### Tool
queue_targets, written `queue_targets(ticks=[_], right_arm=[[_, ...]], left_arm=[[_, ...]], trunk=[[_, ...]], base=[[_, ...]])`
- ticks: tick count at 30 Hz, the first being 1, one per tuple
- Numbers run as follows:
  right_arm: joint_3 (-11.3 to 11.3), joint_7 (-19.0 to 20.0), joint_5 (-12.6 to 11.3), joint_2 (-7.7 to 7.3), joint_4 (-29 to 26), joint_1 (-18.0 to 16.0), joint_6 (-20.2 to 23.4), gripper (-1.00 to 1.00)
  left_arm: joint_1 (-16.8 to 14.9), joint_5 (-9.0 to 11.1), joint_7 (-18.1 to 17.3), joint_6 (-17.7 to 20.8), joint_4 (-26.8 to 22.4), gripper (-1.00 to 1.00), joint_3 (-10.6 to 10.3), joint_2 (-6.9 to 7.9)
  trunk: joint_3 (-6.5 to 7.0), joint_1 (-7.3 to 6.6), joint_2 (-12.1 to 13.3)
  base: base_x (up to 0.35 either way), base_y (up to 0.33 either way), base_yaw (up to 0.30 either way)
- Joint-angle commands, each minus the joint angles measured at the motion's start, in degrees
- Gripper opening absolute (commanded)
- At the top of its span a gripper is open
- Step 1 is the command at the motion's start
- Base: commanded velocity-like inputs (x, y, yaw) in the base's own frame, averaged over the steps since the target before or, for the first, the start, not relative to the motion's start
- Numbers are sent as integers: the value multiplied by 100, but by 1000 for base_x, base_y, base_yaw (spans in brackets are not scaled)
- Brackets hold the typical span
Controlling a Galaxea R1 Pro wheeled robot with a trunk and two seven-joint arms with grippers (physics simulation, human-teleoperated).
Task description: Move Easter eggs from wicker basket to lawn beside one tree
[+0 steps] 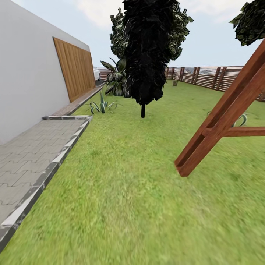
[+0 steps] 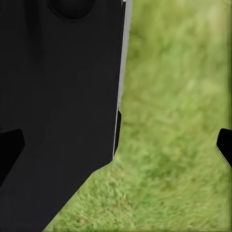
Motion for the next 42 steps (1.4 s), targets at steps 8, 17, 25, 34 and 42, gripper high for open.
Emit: queue_targets(ticks=[8, 17, 25, 34, 42], right_arm=[[3, -4, 43, -1, 15, -8, -7, 100], [-6, -4, 43, -1, 15, -8, -7, 100], [-5, -4, 43, -7, 15, -8, -7, 100], [-6, -4, 35, -5, 15, -8, -7, 100], [-5, -4, 34, -7, 15, -8, -7, 100]], left_arm=[[8, -2, 1, -6, -11, 100, 0, -1], [6, -2, 1, -6, -11, 100, 0, -2], [5, -2, 1, -6, -11, 100, 0, -5], [5, -2, 1, -6, -11, 100, 0, -9], [6, -2, 1, -6, -11, 100, 0, -9]], trunk=[[-4, 3, -2], [-4, 3, -2], [-4, 3, -2], [-4, 3, -2], [-4, 3, -2]], base=[[336, 0, 0], [336, 0, 0], [336, 0, 0], [336, 0, 0], [336, 0, 0]])
